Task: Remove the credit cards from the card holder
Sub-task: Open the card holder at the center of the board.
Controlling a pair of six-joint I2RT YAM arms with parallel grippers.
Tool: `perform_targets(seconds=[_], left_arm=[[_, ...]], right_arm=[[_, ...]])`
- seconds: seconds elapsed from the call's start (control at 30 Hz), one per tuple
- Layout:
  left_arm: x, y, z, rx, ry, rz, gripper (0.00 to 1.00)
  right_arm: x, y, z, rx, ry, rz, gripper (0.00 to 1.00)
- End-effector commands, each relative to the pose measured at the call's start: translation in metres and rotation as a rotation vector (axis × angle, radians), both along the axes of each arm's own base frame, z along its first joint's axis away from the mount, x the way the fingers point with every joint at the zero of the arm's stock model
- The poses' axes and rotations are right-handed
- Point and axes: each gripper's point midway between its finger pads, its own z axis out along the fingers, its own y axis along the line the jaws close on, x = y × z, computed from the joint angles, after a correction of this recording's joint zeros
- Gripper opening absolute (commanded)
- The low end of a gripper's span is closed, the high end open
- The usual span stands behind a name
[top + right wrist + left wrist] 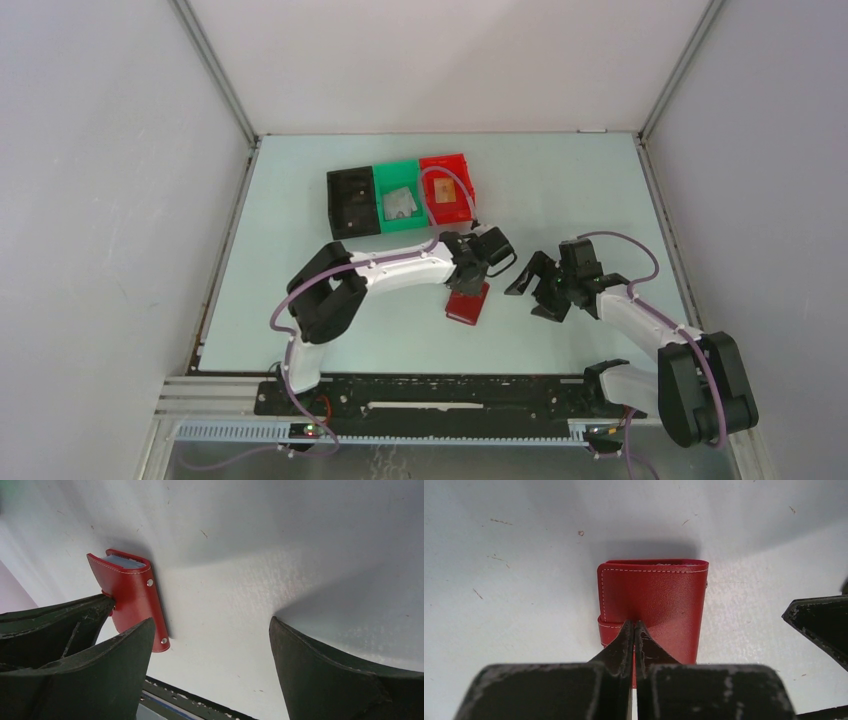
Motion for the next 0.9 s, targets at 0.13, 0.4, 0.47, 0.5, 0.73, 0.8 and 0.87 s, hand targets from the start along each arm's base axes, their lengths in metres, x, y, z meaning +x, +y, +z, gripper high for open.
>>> perform_targets(seconds=[0.13, 0.4, 0.47, 0.5, 0.73, 0.8, 0.87], left_arm=[[-0.007, -0.006, 0.022, -0.175, 0.071, -0.005, 0.00], [-0.006, -0.008, 0.049, -0.446, 0.173, 0.008, 0.00], [-0.007, -0.006, 0.050, -0.476, 0.188, 0.013, 0.00], [-0.006, -0.004, 0.051, -0.486, 0.190, 0.018, 0.00], [-0.011, -0.009, 0.048, -0.565, 0.239, 0.027, 0.00], [-0.011, -0.009, 0.048, -0.566, 0.238, 0.029, 0.00], [-0.010, -0.007, 0.048, -0.567, 0.234, 0.035, 0.00]], right_arm=[[-0.007, 0.016, 0.006, 0.037, -0.001, 0.024, 0.94], [-0.015, 0.079, 0.012, 0.181, -0.022, 0.132, 0.95], [-0.014, 0.090, 0.010, 0.238, -0.020, 0.132, 0.94], [-0.014, 0.094, 0.010, 0.263, -0.021, 0.136, 0.93], [-0.018, 0.124, 0.010, 0.363, -0.008, 0.169, 0.85], [-0.018, 0.126, 0.010, 0.383, -0.004, 0.159, 0.73], [-0.017, 0.125, 0.009, 0.386, -0.007, 0.146, 0.51]])
